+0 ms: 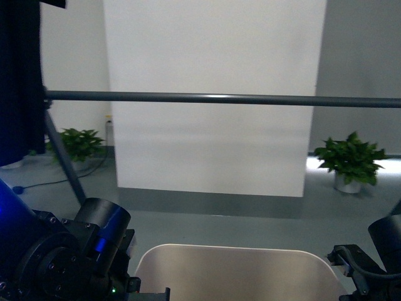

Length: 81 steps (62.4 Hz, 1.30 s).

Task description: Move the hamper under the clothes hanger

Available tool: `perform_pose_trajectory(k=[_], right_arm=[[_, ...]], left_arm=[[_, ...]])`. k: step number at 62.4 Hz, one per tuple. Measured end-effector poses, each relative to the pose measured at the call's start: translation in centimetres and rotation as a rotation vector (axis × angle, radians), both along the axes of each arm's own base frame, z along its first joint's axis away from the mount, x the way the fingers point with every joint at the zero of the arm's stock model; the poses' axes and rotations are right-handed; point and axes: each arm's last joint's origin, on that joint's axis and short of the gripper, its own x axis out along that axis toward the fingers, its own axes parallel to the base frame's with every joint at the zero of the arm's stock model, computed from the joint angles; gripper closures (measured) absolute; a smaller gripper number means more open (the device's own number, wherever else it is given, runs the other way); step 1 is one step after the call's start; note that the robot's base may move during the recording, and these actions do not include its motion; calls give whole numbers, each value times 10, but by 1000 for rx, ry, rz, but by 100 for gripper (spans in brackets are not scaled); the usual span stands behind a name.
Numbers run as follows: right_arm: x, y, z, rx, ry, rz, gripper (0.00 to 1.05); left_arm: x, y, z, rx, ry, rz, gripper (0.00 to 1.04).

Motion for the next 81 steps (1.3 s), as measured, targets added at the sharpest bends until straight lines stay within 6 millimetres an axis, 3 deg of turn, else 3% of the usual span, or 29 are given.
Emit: perform_pose_trajectory(k=[14,36,81], right_arm=[[0,-10,0,-8,1,-29,102],[0,6,0,4,0,17,102],[0,1,0,0,1,1,102]], left_arm=[[-2,-10,0,-13,3,-35,101],[1,5,0,8,-2,18,101],[0,1,0,2,0,2,101]])
